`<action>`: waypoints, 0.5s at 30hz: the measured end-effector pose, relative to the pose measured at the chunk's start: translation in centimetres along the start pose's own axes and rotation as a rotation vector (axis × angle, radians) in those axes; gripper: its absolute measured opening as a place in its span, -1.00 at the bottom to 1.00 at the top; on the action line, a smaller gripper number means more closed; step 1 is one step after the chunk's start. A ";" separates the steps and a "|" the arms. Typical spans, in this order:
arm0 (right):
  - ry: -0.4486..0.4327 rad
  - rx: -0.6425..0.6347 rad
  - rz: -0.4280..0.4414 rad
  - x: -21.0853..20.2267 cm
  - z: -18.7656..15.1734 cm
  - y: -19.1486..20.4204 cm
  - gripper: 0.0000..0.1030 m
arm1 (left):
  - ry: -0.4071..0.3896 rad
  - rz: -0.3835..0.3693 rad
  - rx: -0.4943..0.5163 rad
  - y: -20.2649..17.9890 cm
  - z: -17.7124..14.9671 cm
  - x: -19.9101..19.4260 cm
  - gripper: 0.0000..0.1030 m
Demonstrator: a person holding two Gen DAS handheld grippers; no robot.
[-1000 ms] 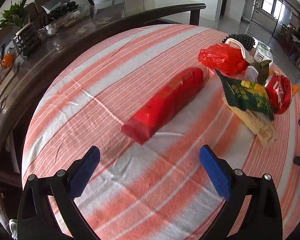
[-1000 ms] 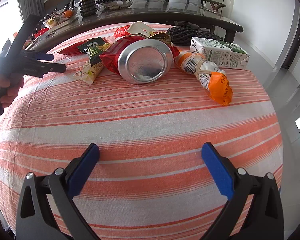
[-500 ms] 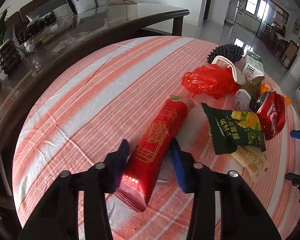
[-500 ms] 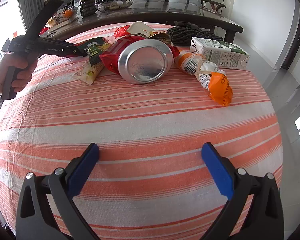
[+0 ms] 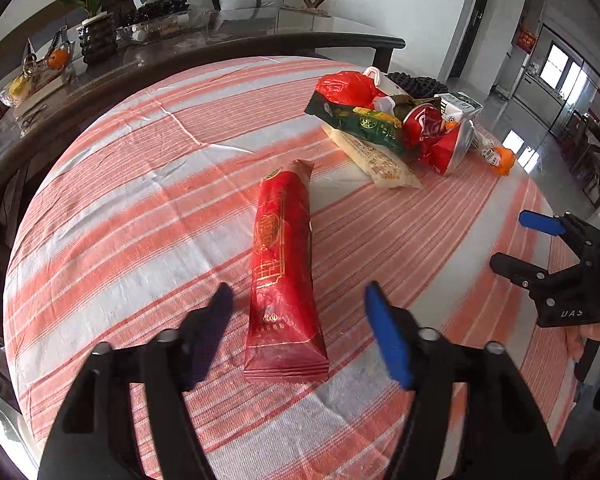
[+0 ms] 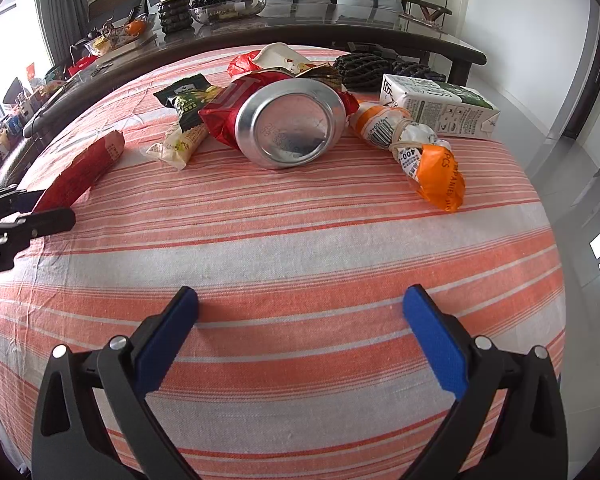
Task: Collect trash
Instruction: 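Grasp the red sausage wrapper with the left gripper while the right gripper grasps the orange-capped bottle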
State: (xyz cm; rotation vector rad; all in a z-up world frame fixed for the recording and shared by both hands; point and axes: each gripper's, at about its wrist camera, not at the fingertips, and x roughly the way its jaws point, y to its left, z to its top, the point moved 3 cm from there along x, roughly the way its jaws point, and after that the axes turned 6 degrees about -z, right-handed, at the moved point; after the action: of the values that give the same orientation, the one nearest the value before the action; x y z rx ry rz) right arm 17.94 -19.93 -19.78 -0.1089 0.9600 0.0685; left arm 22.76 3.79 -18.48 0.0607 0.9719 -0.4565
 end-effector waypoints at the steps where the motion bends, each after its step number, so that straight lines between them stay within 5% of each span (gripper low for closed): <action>1: 0.000 0.001 0.001 0.0 0.0 0.0 0.91 | -0.009 0.028 0.010 0.0 -0.1 0.1 0.74; 8: -0.015 0.034 0.016 -0.4 0.1 -0.7 0.91 | 0.012 0.084 0.001 0.7 0.0 1.2 0.90; 12: -0.115 0.179 -0.027 -1.7 1.1 -5.7 0.91 | 0.005 0.084 -0.008 0.8 -0.1 1.2 0.91; 15: -0.061 0.127 0.005 0.0 3.1 -7.5 0.91 | 0.005 0.083 -0.010 0.9 0.0 1.2 0.91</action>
State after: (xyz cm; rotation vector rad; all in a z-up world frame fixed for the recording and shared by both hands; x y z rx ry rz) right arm 21.28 -26.94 -17.50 0.0127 0.9010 0.0155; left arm 23.72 4.22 -19.63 0.0928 0.9728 -0.3754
